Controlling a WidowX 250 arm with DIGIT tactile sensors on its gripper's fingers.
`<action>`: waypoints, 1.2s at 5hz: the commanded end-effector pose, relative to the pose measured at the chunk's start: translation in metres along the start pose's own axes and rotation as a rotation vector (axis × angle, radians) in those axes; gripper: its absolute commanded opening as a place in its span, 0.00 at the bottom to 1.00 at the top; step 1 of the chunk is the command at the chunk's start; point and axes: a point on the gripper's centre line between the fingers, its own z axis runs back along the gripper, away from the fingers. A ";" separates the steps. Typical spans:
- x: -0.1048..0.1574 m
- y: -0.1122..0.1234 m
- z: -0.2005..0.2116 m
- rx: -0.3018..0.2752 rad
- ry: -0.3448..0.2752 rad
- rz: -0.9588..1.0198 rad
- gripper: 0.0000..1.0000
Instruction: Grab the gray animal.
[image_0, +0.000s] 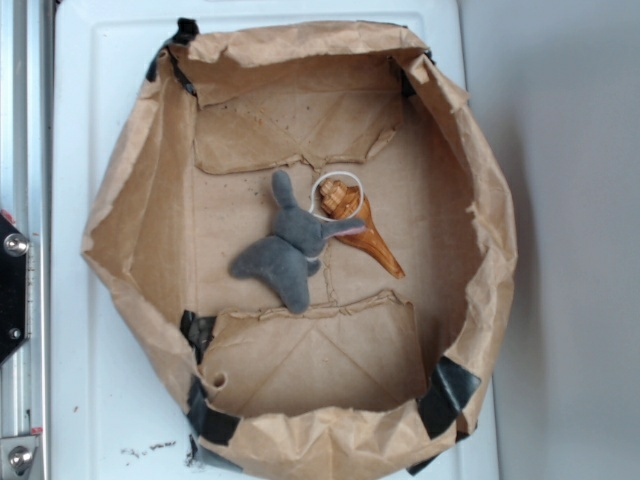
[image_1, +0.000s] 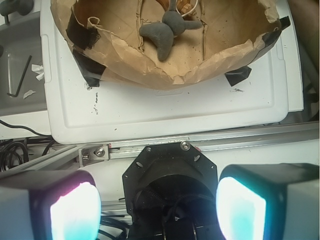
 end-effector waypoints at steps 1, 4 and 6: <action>0.000 0.000 0.000 0.000 0.000 0.000 1.00; 0.082 -0.005 -0.027 -0.108 -0.043 0.012 1.00; 0.126 0.013 -0.080 -0.145 -0.093 0.243 1.00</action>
